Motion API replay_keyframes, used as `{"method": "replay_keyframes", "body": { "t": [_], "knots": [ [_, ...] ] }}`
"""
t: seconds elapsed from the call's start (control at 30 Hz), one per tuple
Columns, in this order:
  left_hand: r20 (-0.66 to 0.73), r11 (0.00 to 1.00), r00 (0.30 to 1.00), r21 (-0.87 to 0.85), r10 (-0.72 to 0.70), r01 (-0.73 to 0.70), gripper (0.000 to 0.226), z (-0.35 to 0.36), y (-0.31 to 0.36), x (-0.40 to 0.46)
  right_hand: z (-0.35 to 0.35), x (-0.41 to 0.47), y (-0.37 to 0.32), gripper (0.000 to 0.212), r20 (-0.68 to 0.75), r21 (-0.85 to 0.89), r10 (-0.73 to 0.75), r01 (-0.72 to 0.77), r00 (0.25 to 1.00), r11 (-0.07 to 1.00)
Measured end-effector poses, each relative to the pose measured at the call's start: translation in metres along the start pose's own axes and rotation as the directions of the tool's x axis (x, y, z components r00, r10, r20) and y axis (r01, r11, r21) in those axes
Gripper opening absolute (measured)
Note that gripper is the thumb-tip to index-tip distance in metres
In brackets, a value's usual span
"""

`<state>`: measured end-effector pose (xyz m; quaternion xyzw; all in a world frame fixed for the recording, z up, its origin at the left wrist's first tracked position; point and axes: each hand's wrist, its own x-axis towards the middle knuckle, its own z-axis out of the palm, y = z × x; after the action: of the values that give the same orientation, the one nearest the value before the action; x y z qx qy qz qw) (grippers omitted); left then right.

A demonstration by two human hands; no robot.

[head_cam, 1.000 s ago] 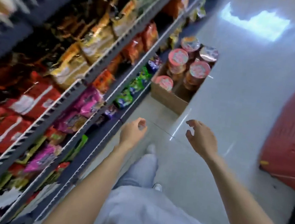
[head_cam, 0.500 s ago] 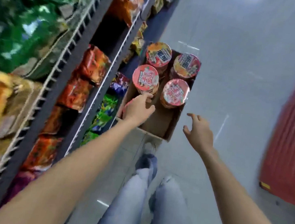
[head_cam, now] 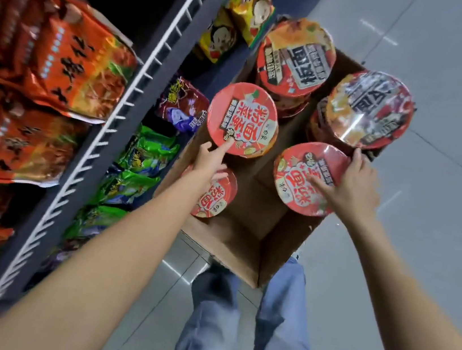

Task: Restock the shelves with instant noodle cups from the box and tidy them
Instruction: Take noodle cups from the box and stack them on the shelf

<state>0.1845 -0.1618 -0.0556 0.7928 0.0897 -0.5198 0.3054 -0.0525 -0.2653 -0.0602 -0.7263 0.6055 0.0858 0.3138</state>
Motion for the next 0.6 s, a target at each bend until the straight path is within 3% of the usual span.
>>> {"method": "replay_keyframes", "body": {
  "t": [0.1, 0.17, 0.27, 0.4, 0.6],
  "knots": [
    [0.120, 0.946, 0.991, -0.307, -0.066, 0.100, 0.059, 0.013, 0.004, 0.018, 0.001, 0.022, 0.001, 0.096, -0.029, 0.050, -0.009, 0.011, 1.000, 0.999],
    [0.141, 0.884, 0.988, -0.452, -0.061, 0.119, 0.060, 0.021, 0.004, 0.027, 0.002, 0.024, 0.005, 0.081, -0.043, 0.028, -0.032, 0.033, 0.999, 0.999],
    [0.130, 0.822, 0.991, -0.560, -0.036, 0.103, 0.053, 0.033, 0.001, 0.034, 0.005, 0.020, 0.014, 0.084, 0.049, 0.065, -0.063, 0.060, 0.997, 0.996],
    [0.040, 0.822, 0.999, -0.569, -0.008, 0.030, 0.049, 0.036, -0.006, 0.032, 0.003, 0.018, 0.020, 0.086, 0.262, 0.201, -0.176, 0.125, 0.949, 0.972],
    [-0.044, 0.933, 0.999, -0.358, 0.014, -0.029, 0.056, 0.006, -0.023, 0.004, -0.013, 0.029, 0.018, 0.068, 0.348, 0.378, -0.140, -0.002, 0.927, 0.926]
  ]
}}
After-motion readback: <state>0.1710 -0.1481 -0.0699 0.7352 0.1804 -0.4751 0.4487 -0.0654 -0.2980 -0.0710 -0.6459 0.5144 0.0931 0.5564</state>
